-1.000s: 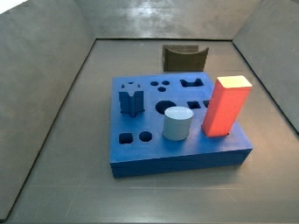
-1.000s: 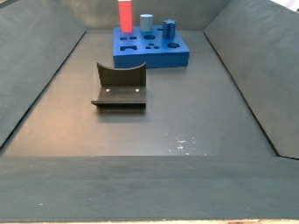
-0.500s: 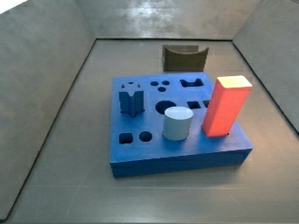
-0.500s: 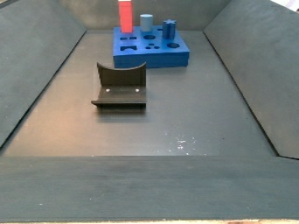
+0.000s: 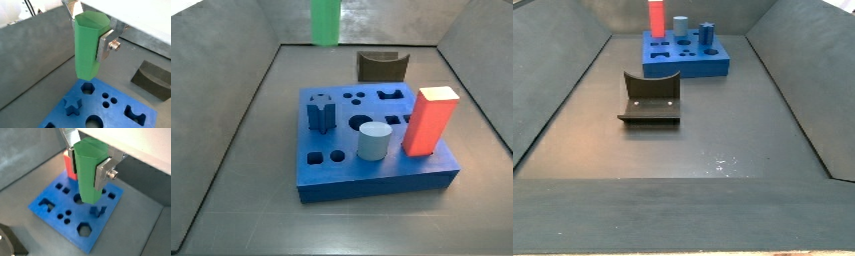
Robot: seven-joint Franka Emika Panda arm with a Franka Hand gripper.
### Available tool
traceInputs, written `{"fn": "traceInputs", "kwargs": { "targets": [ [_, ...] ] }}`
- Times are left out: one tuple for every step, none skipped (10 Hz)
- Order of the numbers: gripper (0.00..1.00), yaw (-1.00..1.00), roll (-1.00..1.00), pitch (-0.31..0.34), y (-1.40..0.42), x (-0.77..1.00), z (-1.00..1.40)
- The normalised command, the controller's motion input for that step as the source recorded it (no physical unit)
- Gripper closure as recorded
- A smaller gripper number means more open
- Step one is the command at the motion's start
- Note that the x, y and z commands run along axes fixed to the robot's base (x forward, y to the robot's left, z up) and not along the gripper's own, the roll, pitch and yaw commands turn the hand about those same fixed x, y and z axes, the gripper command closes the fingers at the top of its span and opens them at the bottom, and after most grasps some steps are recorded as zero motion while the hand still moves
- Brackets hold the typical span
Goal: Pick up the hexagon object. Move up. Move to above the board. Insert the hexagon object.
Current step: Insert the hexagon object.
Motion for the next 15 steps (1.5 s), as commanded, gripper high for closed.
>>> {"fn": "traceInputs", "kwargs": {
  "targets": [
    [1.0, 0.0, 0.0, -0.187, 0.28, -0.04, -0.81],
    [1.0, 0.0, 0.0, -0.209, 0.31, -0.07, -0.78],
    [1.0, 0.05, -0.05, -0.266, 0.35, -0.12, -0.71],
    [1.0, 0.14, -0.01, -0.269, 0.33, -0.1, -0.71],
    [1.0, 0.24, 0.0, -0.256, 0.25, -0.07, -0.73],
    [1.0, 0.23, 0.02, -0.189, 0.19, 0.0, -0.65],
    [1.0, 0.29, 0.0, -0.111, 0.12, 0.06, -0.53],
    [1.0, 0.25, 0.0, -0.067, 0.0, 0.14, -0.56],
    [1.0, 0.22, 0.04, -0.07, 0.0, 0.09, -0.61],
    [1.0, 0.26, 0.0, -0.11, 0.07, 0.01, -0.59],
    [1.0, 0.25, 0.0, -0.066, 0.03, 0.02, -0.51],
    [1.0, 0.17, 0.0, -0.031, 0.0, 0.0, -0.3],
    [1.0, 0.05, 0.0, 0.0, 0.0, 0.0, 0.0],
    [1.0, 0.03, 0.01, 0.0, 0.0, 0.0, 0.04],
    [1.0, 0.05, 0.03, -0.019, 0.0, -0.11, 0.0]
  ]
}}
